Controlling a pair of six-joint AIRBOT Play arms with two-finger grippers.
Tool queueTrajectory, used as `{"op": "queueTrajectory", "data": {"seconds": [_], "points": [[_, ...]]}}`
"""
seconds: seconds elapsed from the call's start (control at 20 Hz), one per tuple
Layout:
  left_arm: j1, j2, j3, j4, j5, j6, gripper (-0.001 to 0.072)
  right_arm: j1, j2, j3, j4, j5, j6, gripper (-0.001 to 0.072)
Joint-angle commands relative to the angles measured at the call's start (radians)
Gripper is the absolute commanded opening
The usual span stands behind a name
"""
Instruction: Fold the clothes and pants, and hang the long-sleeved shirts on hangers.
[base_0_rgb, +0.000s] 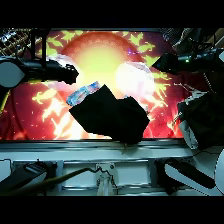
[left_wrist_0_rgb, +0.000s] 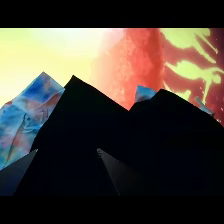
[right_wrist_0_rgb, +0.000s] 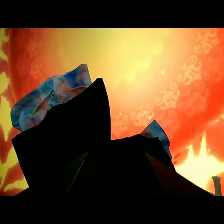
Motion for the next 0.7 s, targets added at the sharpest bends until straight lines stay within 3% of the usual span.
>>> {"op": "queueTrajectory", "data": {"seconds": [0.0,0.25,0.45,0.65], "points": [[0.000,0.000,0.001,0.000,0.000,0.000,0.0395,0.001,0.000,0.001,0.001,0.000,0.000,0.0412],[0.001,-0.001,0.001,0.005,0.026,0.001,0.0395,0.001,0.000,0.001,0.000,-0.139,0.000,0.0412],[0.001,-0.030,-0.013,0.129,0.002,0.000,0.0395,0.001,0.000,0.001,0.005,-0.251,0.001,0.0412],[0.007,-0.130,-0.106,0.215,0.036,-0.003,0.0396,0.009,-0.001,0.001,-0.001,-0.147,-0.001,0.0411]]}}
